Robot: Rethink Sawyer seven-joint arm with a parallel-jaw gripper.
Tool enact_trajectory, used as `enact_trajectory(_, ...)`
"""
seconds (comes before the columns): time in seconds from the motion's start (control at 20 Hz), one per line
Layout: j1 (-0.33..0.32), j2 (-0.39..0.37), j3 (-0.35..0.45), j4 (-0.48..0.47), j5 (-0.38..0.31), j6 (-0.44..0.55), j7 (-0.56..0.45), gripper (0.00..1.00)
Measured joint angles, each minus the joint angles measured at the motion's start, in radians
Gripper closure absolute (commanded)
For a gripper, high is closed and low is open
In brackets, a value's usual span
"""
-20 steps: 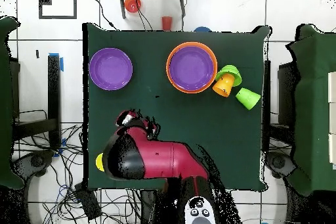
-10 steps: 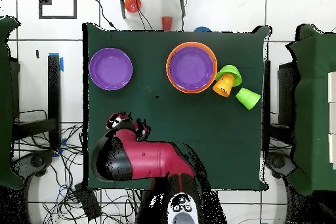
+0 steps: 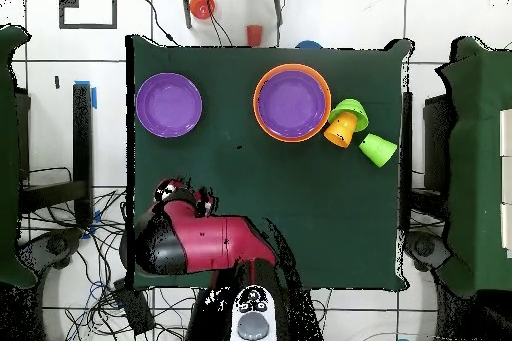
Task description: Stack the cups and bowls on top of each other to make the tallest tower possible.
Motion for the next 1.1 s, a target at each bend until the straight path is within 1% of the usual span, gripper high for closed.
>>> enact_trajectory(0.2, 0.012, 0.013, -0.012, 0.002, 0.000, 0.000, 0.000, 0.00)
enact_trajectory(0.4, 0.058, 0.038, -0.038, 0.007, 0.000, -0.020, 0.000, 0.00)
enact_trajectory(0.5, 0.071, 0.047, -0.044, 0.008, 0.000, -0.029, 0.000, 0.00)
enact_trajectory(0.55, 0.094, 0.066, -0.057, 0.008, 0.000, -0.047, 0.000, 0.00)
enact_trajectory(0.7, 0.119, 0.087, -0.072, 0.009, 0.000, -0.068, 0.000, 0.00)
enact_trajectory(0.8, 0.144, 0.115, -0.084, 0.010, 0.001, -0.098, 0.000, 0.00)
enact_trajectory(1.1, 0.188, 0.161, -0.104, 0.016, 0.001, -0.135, 0.000, 0.00)
